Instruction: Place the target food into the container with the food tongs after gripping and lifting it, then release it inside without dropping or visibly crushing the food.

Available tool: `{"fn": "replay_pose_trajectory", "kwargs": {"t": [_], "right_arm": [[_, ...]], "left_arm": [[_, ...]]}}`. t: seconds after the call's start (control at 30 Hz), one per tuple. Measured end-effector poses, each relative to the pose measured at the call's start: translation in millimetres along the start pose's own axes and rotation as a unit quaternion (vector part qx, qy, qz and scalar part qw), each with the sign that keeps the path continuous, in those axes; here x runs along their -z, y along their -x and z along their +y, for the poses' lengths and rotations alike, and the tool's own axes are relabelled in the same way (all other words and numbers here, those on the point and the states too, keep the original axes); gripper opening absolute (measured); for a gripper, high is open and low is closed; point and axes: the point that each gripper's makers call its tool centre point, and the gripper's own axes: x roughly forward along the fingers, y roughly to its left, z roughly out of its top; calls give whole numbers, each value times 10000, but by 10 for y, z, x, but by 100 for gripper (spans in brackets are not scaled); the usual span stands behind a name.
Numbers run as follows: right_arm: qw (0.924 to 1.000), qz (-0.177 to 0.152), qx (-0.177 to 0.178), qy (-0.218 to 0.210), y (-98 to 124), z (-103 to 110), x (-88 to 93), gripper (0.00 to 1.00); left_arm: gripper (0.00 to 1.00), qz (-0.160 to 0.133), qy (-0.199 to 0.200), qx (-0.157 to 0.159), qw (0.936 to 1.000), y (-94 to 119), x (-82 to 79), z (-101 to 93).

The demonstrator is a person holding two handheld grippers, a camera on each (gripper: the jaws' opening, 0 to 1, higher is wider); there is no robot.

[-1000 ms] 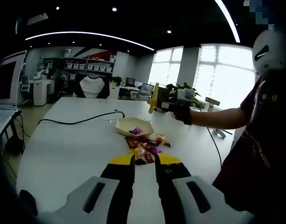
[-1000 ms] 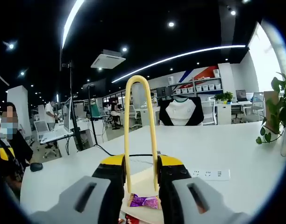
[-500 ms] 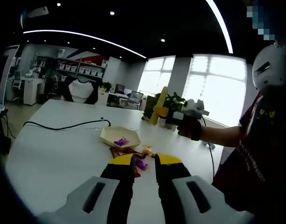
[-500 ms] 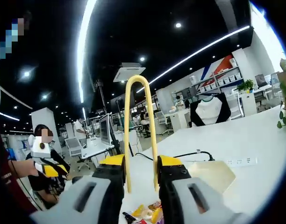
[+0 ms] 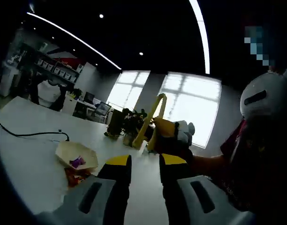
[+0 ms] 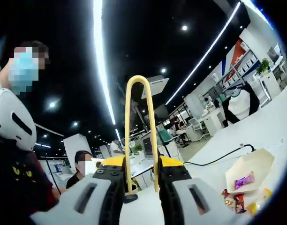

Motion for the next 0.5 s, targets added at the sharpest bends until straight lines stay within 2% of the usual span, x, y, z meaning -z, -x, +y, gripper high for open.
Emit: {"fn": "replay_pose_trajectory", "kwargs": {"t": [0.1, 0.17, 0.23, 0.4, 0.47, 0.5], "right_arm": [[9995, 23, -307, -72, -13, 193, -28, 22], [9976, 110, -506, -450, -23, 294, -1, 22], [9980, 193, -487, -344, -34, 287, 32, 22], [9971, 451, -539, -277, -32, 350, 149, 23], [9969, 511, -531, -263, -35, 321, 168, 22], [9963, 572, -548, -338, -31, 322, 185, 22]], "left_arm": [[40, 96, -192, 95, 9997, -104, -51, -54], [45, 124, -309, 248, 9991, -138, -78, -124], [42, 92, -346, 469, 9983, -144, -103, -209], [34, 236, -472, 524, 9972, -151, -33, -200], [29, 263, -395, 669, 9966, -141, -2, -248], [29, 263, -439, 624, 9967, -138, 5, -229]]}}
